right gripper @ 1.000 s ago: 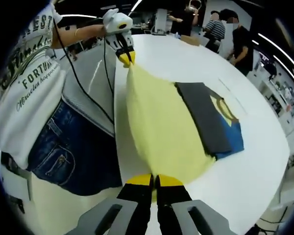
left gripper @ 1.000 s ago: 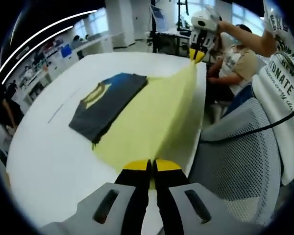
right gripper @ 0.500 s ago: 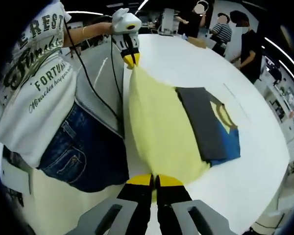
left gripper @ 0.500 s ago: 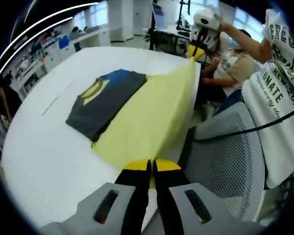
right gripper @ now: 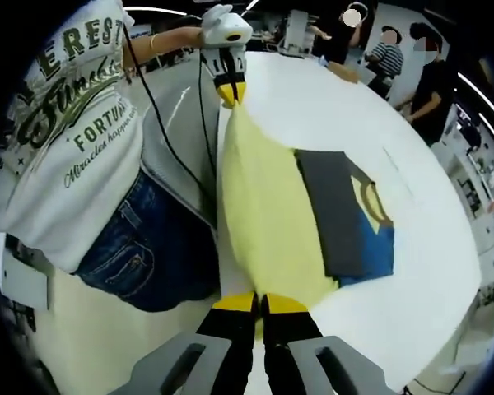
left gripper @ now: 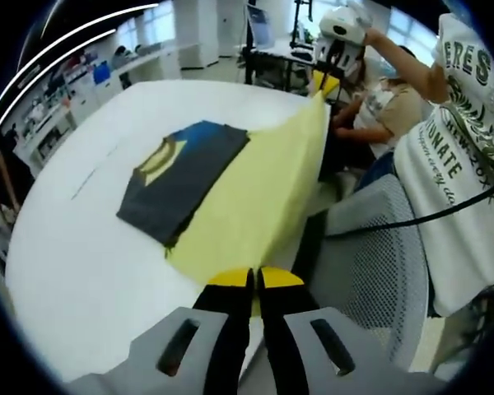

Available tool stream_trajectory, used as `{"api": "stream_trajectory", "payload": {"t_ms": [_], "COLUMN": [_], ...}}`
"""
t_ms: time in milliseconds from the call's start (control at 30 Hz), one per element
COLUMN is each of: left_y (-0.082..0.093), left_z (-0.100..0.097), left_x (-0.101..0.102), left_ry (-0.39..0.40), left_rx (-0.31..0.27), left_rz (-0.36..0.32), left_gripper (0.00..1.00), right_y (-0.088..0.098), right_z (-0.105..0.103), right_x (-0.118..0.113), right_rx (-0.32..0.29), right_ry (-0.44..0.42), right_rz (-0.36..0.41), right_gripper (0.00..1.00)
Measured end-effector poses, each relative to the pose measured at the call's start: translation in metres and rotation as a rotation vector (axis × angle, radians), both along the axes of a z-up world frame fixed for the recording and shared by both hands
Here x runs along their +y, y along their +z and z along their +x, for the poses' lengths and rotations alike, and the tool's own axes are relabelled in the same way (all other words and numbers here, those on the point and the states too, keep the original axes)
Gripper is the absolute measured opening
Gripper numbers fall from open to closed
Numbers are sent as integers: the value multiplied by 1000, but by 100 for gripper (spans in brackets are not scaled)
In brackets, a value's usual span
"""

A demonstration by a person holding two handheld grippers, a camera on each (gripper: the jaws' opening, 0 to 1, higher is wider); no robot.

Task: Fold the garment on the visible template until the final outline fits inside the template.

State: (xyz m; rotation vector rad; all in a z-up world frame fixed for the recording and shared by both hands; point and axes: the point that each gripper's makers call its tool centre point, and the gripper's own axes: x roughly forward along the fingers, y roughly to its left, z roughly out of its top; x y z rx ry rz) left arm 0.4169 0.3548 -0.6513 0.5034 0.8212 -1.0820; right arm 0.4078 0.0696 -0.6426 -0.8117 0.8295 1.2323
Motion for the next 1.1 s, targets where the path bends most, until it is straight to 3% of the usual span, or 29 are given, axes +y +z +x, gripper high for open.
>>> {"api": "stream_trajectory", "payload": {"t_ms": [200, 400, 900, 1100], "left_y": [9, 11, 18, 23], "left_z": [16, 38, 90, 104], "left_x": [-3, -2, -1, 2], "left_ry": [15, 16, 76, 135], "left_rx": [-32, -104, -199, -201], "left_rz": [-20, 16, 18, -46], "left_gripper": [0, 1, 0, 0], "right_y": [3, 4, 13, 14], "right_z": [22, 40, 92, 113], "right_x": [-1, -1, 7, 5], "right_rx": [-61, -100, -251, -292], "right_ry": [-43, -55, -148, -170], "right_rz": [-7, -4, 34, 38], "right_gripper": [0, 0, 0, 0]}}
